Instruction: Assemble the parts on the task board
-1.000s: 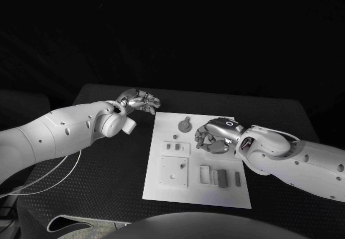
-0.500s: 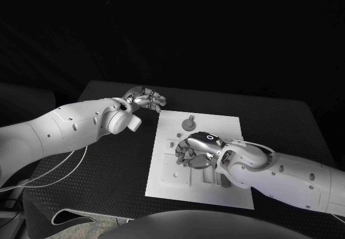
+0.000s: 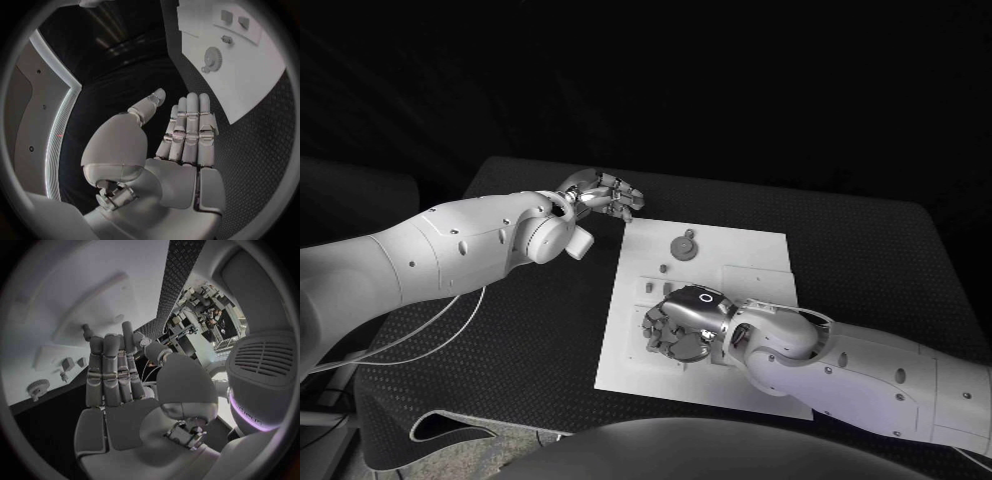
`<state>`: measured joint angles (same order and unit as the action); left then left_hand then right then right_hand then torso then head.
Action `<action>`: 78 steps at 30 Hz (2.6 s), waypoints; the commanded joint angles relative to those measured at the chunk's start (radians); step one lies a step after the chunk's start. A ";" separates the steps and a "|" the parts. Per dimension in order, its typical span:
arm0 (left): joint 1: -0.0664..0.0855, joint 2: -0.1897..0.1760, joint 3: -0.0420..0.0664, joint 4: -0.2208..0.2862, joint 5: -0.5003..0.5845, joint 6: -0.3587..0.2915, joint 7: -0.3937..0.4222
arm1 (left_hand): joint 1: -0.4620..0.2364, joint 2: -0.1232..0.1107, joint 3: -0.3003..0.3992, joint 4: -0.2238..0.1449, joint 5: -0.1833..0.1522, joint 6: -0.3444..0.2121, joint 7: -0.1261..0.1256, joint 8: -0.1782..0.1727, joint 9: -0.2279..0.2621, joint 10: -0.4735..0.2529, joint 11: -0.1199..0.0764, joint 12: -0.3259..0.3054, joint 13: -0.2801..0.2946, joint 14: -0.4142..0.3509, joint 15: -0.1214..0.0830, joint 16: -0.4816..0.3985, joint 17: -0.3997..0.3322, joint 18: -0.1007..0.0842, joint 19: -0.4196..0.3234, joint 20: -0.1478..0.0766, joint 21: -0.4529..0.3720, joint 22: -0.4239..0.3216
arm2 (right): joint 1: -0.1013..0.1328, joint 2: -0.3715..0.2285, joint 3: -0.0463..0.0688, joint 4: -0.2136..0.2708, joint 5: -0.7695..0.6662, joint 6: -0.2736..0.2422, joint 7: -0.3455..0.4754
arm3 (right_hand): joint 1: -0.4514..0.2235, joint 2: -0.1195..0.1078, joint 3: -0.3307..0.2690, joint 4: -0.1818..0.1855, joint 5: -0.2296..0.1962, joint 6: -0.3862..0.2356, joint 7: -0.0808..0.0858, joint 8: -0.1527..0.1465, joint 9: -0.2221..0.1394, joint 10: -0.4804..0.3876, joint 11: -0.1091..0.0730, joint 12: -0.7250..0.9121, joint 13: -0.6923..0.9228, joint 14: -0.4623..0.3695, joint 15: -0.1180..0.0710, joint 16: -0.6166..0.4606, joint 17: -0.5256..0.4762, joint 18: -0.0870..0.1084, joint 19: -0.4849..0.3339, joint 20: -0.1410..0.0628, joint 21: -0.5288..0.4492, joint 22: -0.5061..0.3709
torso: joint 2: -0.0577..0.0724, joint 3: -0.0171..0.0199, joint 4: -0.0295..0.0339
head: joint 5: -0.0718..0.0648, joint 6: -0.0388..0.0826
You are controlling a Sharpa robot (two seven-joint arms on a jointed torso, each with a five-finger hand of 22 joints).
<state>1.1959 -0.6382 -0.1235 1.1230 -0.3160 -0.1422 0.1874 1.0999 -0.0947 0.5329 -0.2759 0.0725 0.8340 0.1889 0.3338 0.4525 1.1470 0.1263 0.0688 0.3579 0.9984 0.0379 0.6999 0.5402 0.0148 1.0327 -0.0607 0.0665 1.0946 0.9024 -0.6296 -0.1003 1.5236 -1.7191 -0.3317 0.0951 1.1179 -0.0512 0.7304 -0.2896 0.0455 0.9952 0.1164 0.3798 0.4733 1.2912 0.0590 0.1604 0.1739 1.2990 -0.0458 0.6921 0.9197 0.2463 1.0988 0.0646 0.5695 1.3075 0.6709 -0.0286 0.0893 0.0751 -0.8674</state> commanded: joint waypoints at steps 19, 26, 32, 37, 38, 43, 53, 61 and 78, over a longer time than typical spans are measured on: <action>0.001 -0.001 0.000 0.003 0.002 0.018 0.005 | -0.012 0.003 -0.005 0.000 0.003 -0.007 -0.002 0.006 -0.001 -0.006 -0.001 0.002 -0.001 0.002 0.006 -0.005 0.003 0.003 -0.002 0.006 0.001 -0.002 | -0.004 -0.002 0.000 -0.019 -0.119 0.043 -0.020 | 0.015 0.015 0.005 0.001 0.005 0.003 0.001 0.000 0.025 0.002 0.003 -0.004 0.003 -0.006 -0.002 0.008 0.001 0.015 -0.004 -0.006 0.007 0.025 | 0.000 -0.0003 -0.0003 | -0.002 -0.005; 0.001 -0.001 0.000 0.003 0.002 0.019 0.005 | -0.012 0.003 -0.005 0.000 0.003 -0.007 -0.002 0.006 -0.001 -0.006 -0.001 0.002 -0.001 0.002 0.006 -0.005 0.004 0.003 -0.002 0.006 0.001 -0.002 | -0.004 0.000 0.000 -0.018 -0.146 0.027 -0.031 | 0.017 0.014 0.006 0.000 0.005 0.004 0.000 0.000 0.026 0.003 0.003 -0.004 0.004 -0.005 -0.002 0.009 0.001 0.015 -0.004 -0.006 0.009 0.025 | 0.000 -0.0001 -0.0004 | -0.002 -0.004; 0.001 -0.002 0.000 0.003 0.002 0.019 0.005 | -0.012 0.003 -0.005 0.000 0.003 -0.007 -0.002 0.006 -0.001 -0.006 -0.001 0.002 -0.001 0.002 0.006 -0.006 0.004 0.003 -0.002 0.006 0.001 -0.002 | -0.004 0.000 0.000 -0.018 -0.166 0.033 -0.034 | 0.018 0.012 0.006 0.000 0.005 0.004 0.000 0.000 0.027 0.003 0.002 -0.004 0.005 -0.005 -0.002 0.011 0.001 0.015 -0.004 -0.007 0.010 0.025 | 0.000 -0.0003 -0.0006 | -0.002 -0.003; 0.001 -0.002 0.000 0.003 0.002 0.020 0.005 | -0.012 0.003 -0.005 0.000 0.003 -0.008 -0.002 0.006 -0.001 -0.006 -0.001 0.002 -0.001 0.002 0.006 -0.006 0.005 0.003 -0.002 0.006 0.001 -0.002 | -0.004 0.001 0.000 -0.019 -0.165 0.058 -0.027 | 0.019 0.009 0.006 0.001 0.005 0.005 0.000 0.000 0.027 0.004 0.002 -0.005 0.005 -0.006 -0.002 0.012 0.001 0.015 -0.005 -0.007 0.012 0.025 | 0.000 -0.0002 -0.0002 | -0.003 -0.004; 0.001 -0.002 0.000 0.003 0.002 0.020 0.004 | -0.012 0.003 -0.005 0.000 0.003 -0.008 -0.002 0.006 -0.001 -0.006 -0.001 0.002 -0.001 0.002 0.006 -0.006 0.005 0.003 -0.002 0.006 0.001 -0.002 | -0.004 0.002 0.000 -0.019 -0.160 0.063 -0.024 | 0.018 0.008 0.005 0.001 0.005 0.004 0.000 -0.001 0.027 0.003 0.003 -0.005 0.006 -0.007 -0.002 0.012 0.001 0.015 -0.006 -0.006 0.012 0.025 | 0.000 -0.0002 -0.0002 | -0.003 -0.004; 0.001 -0.003 0.000 0.003 0.002 0.020 0.004 | -0.012 0.003 -0.005 0.000 0.003 -0.008 -0.002 0.007 -0.001 -0.006 -0.001 0.002 -0.001 0.002 0.006 -0.006 0.005 0.003 -0.002 0.006 0.001 -0.003 | -0.004 0.002 -0.001 -0.023 -0.131 0.089 -0.008 | 0.007 -0.025 -0.004 0.002 0.005 -0.008 0.005 -0.010 0.025 -0.011 0.010 -0.017 0.005 -0.019 0.005 0.011 -0.001 0.015 -0.020 -0.001 0.013 0.024 | 0.000 -0.0007 -0.0011 | -0.004 -0.005; 0.001 -0.002 0.000 0.002 0.002 0.021 0.004 | -0.012 0.003 -0.005 0.000 0.003 -0.008 -0.002 0.007 -0.002 -0.006 -0.001 0.002 -0.002 0.002 0.006 -0.007 0.006 0.003 -0.002 0.006 0.001 -0.003 | -0.004 0.003 -0.008 -0.030 -0.080 0.090 0.010 | -0.054 -0.120 -0.064 0.015 0.005 -0.051 0.025 -0.043 0.011 -0.049 0.025 -0.043 0.004 -0.035 0.019 0.017 -0.004 0.015 -0.034 0.006 0.021 0.023 | 0.000 -0.0001 -0.0004 | -0.008 -0.005; 0.001 -0.002 0.000 0.001 0.002 0.023 0.002 | -0.013 0.002 -0.006 0.000 0.003 -0.008 -0.002 0.007 -0.002 -0.007 -0.001 0.002 -0.002 0.002 0.006 -0.008 0.007 0.003 -0.002 0.006 0.001 -0.003 | -0.003 0.001 -0.008 -0.035 -0.053 0.065 0.015 | -0.086 -0.144 -0.110 0.029 0.005 -0.105 0.049 -0.074 -0.005 -0.088 0.038 -0.066 0.002 -0.045 0.031 0.023 -0.005 0.015 -0.043 0.006 0.023 0.022 | 0.000 -0.0001 -0.0003 | -0.008 -0.005; 0.001 -0.002 0.000 -0.009 0.002 0.023 0.002 | -0.014 0.003 -0.006 0.000 0.003 -0.010 -0.001 0.007 -0.002 -0.008 0.000 0.001 -0.002 0.002 0.006 -0.009 0.009 0.003 -0.002 0.006 0.001 -0.004 | 0.037 -0.071 -0.005 0.016 0.090 -0.036 0.056 | -0.107 -0.184 -0.150 0.045 0.005 -0.160 0.054 -0.101 -0.019 -0.128 0.052 -0.087 0.000 -0.049 0.043 0.037 -0.006 0.015 -0.044 0.008 0.028 0.022 | -0.001 -0.0001 -0.0017 | -0.025 0.006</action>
<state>1.1958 -0.6405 -0.1237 1.1150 -0.3161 -0.1322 0.1835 1.0960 -0.0908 0.5329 -0.2759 0.0725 0.8305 0.1854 0.3338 0.4518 1.1473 0.1261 0.0688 0.3566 0.9984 0.0379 0.6961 0.5476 0.0149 1.0327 -0.0607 0.0665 1.0921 0.9276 -0.6949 -0.1107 1.5275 -1.7245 -0.3395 0.1267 1.0119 -0.2257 0.5862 -0.2454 0.0504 0.8415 0.1710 0.2821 0.4555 1.1700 0.1125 0.0768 0.1749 1.2502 -0.0077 0.7261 0.9120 0.2409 1.0606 0.0736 0.5944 1.3085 0.6706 -0.0287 0.0884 0.0567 -0.8669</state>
